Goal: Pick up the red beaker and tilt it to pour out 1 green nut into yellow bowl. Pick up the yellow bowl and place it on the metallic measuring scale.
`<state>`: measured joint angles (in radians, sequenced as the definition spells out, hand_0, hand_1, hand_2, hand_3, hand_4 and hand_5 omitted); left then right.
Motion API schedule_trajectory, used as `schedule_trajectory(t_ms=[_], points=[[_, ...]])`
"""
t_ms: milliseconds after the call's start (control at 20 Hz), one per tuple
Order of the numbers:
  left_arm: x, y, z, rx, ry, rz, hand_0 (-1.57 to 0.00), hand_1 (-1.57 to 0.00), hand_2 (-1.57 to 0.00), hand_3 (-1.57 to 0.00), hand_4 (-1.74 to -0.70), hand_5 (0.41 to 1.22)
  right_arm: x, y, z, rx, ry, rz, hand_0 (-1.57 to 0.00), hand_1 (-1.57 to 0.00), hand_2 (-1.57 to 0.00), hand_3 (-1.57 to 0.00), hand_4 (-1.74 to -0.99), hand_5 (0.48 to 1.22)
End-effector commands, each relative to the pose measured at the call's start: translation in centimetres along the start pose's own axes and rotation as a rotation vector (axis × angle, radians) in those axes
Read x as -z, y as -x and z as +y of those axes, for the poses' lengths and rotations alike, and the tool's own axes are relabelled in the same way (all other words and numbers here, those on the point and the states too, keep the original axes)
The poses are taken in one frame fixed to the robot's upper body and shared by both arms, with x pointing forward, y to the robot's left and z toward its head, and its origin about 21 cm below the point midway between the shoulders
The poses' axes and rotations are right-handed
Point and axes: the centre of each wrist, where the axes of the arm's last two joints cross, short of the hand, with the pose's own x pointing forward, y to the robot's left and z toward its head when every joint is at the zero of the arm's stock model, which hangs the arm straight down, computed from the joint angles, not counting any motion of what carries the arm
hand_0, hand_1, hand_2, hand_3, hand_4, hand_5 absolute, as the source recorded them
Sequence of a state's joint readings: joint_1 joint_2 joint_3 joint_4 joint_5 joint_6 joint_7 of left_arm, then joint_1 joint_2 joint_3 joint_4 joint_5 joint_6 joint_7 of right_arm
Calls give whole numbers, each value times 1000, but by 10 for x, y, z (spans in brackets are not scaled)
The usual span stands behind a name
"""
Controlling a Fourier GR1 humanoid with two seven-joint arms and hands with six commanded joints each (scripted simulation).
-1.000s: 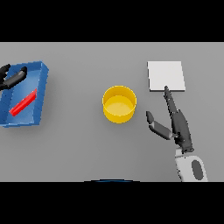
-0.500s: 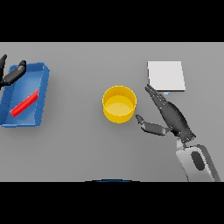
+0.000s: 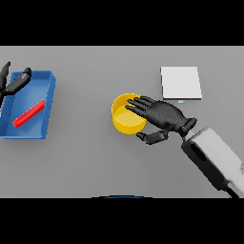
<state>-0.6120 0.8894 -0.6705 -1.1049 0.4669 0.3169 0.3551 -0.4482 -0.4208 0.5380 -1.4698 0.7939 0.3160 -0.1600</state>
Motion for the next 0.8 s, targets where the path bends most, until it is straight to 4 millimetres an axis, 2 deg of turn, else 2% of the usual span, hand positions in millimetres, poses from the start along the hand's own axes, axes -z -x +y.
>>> schedule_trajectory(t_ms=[0, 350, 500, 750], points=[[-1, 2, -1, -2, 5, 2, 0, 0, 0, 0, -716, 682, 1, 1, -2, -31, -32, -32, 1, 1, 1, 1, -1211, 704], [-3, 3, 3, -25, 6, -7, 1, 1, 1, 1, -724, 686, 38, -3, 1, -163, -231, -53, 1, 1, 1, 1, -1226, 702], [-3, 3, 7, -29, -6, -11, 1, 1, 1, 1, -724, 688, 48, 2, 2, -203, -288, -29, 1, 1, 1, 1, -1250, 708], [-5, 6, 3, -27, 9, -13, 1, 1, 1, 1, -716, 686, 63, -4, 4, -230, -363, -27, 1, 1, 1, 1, -1281, 740]])
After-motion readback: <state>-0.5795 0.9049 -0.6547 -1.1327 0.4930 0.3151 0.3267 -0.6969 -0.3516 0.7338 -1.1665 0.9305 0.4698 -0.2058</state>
